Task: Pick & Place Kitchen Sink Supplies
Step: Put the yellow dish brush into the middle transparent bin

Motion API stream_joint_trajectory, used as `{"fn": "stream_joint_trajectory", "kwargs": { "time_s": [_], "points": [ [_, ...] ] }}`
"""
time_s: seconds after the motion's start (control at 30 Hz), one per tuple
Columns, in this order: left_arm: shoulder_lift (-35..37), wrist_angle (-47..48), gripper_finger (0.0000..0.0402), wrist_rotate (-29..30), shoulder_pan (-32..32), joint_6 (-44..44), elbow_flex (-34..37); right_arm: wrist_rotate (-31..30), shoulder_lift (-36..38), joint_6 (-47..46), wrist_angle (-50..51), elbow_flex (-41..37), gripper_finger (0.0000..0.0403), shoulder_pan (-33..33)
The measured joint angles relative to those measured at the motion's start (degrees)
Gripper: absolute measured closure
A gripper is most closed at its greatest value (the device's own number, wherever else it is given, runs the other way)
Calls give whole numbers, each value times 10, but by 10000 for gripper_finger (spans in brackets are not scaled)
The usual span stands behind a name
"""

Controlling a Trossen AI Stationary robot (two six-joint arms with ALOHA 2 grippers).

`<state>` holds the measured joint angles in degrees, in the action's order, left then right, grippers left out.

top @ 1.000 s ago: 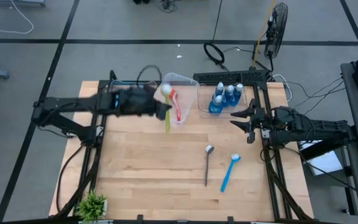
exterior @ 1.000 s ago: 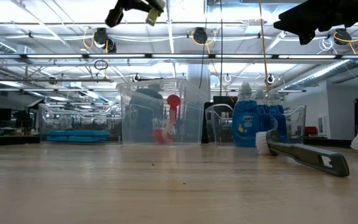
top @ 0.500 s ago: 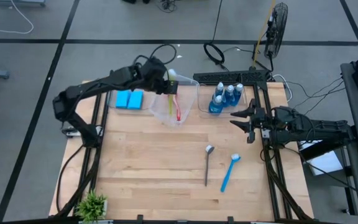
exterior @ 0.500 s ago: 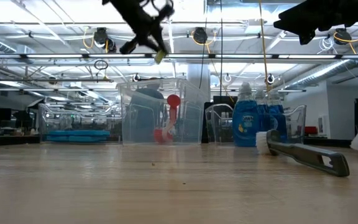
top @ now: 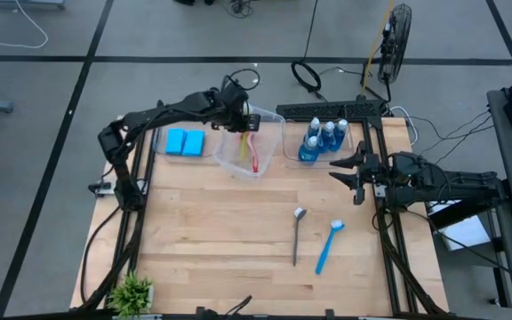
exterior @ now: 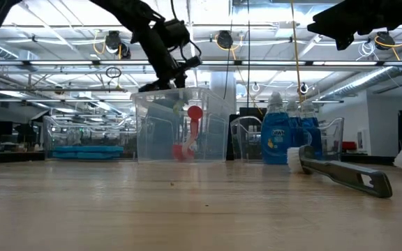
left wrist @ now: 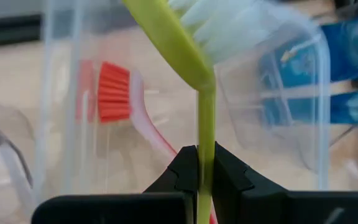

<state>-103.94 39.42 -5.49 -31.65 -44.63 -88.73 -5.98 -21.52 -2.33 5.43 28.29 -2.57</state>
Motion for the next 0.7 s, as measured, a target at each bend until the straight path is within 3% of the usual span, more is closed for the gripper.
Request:
{"fn": "stream_joint_trajectory", "kwargs": {
  "time_s": [0.7],
  "points": [
    [-68, 9, 377, -50, 4, 6, 0, 0, 0, 0, 0, 0, 273, 0]
  ]
}}
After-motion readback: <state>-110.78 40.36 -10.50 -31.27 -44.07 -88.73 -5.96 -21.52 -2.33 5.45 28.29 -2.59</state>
